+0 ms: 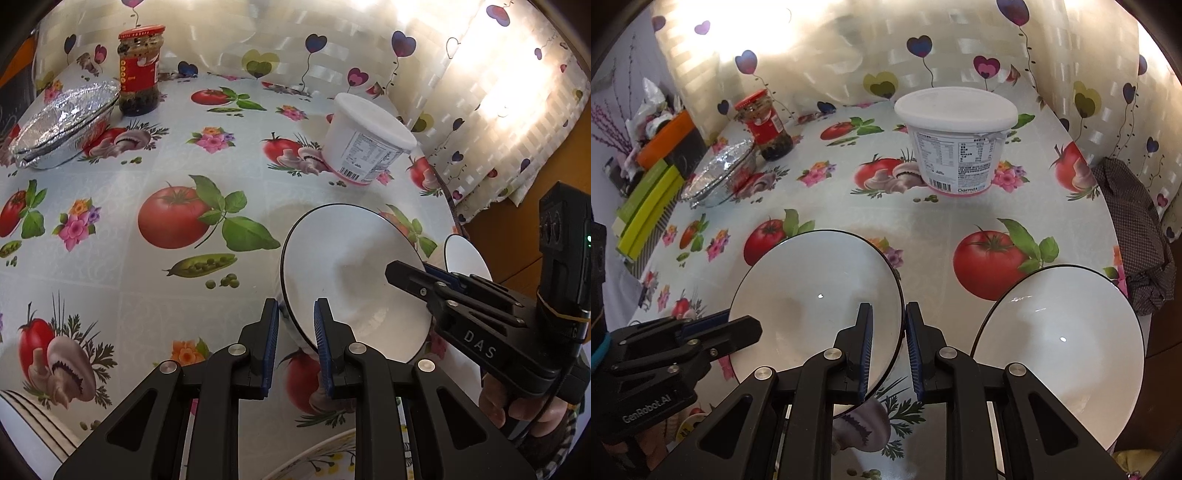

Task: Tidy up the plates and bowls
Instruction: 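Close the right tool on a white bowl rim while the left tool holds its bowl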

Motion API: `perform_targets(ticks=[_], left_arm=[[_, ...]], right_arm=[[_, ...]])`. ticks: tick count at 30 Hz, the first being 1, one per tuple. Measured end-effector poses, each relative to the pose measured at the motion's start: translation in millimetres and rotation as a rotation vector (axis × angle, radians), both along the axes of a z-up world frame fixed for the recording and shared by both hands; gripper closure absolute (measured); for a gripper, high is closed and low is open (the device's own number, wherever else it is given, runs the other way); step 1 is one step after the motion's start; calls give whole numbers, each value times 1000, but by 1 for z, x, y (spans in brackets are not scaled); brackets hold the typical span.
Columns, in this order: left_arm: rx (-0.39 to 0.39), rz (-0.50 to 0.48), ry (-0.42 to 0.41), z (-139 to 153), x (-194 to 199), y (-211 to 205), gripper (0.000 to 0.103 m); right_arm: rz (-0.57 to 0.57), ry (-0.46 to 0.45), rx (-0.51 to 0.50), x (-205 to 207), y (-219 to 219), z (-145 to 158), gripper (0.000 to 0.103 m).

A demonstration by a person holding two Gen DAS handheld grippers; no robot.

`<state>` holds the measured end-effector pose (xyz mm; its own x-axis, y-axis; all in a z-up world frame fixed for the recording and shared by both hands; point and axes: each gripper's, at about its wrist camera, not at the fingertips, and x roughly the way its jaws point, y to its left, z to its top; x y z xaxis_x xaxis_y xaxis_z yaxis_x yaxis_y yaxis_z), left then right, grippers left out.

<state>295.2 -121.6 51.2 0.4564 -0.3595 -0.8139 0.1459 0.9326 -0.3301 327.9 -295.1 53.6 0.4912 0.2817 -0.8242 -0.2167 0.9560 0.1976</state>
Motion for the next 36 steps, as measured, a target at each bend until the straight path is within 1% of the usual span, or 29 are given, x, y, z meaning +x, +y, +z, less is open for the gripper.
perform_targets(ticks=[11, 20, 25, 36], left_arm=[[-8, 6, -4, 3, -3, 3, 82], [-13, 5, -6, 6, -7, 3, 82], [-10, 5, -12, 9, -13, 2, 82], [-15, -6, -41, 20, -21, -1, 82]], right_arm=[[-33, 14, 37, -8, -3, -1, 85], [-55, 14, 44, -20, -4, 0, 85], [-78, 9, 42, -26, -5, 1, 89], [-105, -31, 46, -39, -9, 15, 89]])
